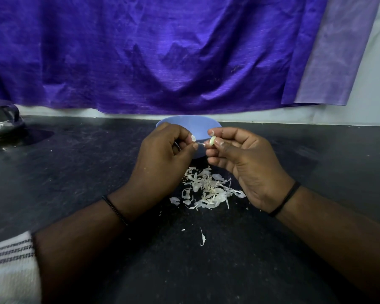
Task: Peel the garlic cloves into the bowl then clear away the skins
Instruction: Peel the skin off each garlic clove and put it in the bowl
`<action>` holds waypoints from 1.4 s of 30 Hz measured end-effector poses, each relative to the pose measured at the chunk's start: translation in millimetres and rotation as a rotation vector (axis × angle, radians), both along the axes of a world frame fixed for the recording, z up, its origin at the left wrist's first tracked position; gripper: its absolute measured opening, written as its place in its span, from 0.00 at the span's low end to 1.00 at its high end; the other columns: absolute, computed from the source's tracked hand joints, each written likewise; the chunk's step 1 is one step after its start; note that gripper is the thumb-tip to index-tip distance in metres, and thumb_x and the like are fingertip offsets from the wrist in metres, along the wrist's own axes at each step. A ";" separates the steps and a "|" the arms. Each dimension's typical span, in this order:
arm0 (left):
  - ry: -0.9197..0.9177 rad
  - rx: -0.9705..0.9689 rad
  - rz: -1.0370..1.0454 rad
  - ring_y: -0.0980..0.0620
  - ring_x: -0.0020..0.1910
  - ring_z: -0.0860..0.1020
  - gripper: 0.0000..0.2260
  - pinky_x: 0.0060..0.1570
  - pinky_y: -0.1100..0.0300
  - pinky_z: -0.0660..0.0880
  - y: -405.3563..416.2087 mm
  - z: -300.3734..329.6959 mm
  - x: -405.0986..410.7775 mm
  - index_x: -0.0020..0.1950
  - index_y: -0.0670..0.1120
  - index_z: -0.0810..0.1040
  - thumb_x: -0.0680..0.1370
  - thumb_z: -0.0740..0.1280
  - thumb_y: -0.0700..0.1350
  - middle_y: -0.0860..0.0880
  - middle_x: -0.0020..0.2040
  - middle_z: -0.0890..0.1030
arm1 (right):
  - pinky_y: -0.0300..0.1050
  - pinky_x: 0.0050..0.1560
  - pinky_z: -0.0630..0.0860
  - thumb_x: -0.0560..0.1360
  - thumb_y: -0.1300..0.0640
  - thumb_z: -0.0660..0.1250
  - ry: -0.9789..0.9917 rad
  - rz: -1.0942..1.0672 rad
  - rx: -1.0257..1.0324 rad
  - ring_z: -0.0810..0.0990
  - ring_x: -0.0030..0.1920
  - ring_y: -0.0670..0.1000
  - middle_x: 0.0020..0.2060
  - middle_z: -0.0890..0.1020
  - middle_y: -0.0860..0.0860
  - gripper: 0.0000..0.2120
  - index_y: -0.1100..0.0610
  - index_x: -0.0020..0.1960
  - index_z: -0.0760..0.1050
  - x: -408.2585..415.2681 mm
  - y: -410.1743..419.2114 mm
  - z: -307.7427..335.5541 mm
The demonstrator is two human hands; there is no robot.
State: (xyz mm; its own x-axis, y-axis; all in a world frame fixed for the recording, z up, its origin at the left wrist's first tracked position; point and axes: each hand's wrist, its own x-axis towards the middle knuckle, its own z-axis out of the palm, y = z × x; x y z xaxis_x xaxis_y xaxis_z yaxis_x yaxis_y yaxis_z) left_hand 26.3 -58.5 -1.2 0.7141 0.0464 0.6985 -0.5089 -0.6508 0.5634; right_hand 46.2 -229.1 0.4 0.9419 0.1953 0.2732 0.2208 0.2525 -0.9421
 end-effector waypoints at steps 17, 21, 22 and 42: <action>0.027 -0.141 -0.085 0.51 0.35 0.78 0.06 0.36 0.60 0.77 -1.9 0.7 -2.6 0.49 0.53 0.83 0.75 0.73 0.43 0.50 0.44 0.80 | 0.45 0.45 0.83 0.74 0.70 0.70 -0.025 0.028 -0.068 0.85 0.42 0.52 0.44 0.86 0.59 0.09 0.62 0.52 0.80 -2.0 1.5 -0.6; 0.095 -0.230 -0.139 0.50 0.32 0.78 0.06 0.31 0.62 0.75 -2.0 -0.4 -1.3 0.44 0.52 0.83 0.75 0.74 0.40 0.49 0.41 0.82 | 0.44 0.44 0.83 0.74 0.70 0.70 -0.011 0.053 -0.049 0.84 0.41 0.51 0.44 0.86 0.58 0.09 0.61 0.52 0.80 -1.2 1.1 -1.3; 0.114 -0.239 -0.148 0.51 0.31 0.77 0.05 0.30 0.63 0.74 -2.5 -0.5 -1.2 0.43 0.51 0.83 0.75 0.74 0.40 0.49 0.40 0.82 | 0.45 0.44 0.83 0.74 0.69 0.70 -0.011 0.060 -0.054 0.83 0.41 0.50 0.43 0.86 0.58 0.09 0.60 0.52 0.80 -1.1 0.9 -1.8; 0.176 -0.328 -0.185 0.61 0.24 0.73 0.04 0.27 0.67 0.69 -3.2 -1.9 -1.1 0.38 0.41 0.84 0.73 0.73 0.36 0.54 0.26 0.79 | 0.40 0.40 0.79 0.73 0.68 0.73 -0.242 -0.065 -0.266 0.83 0.39 0.46 0.42 0.87 0.55 0.07 0.62 0.50 0.84 0.5 3.9 -5.9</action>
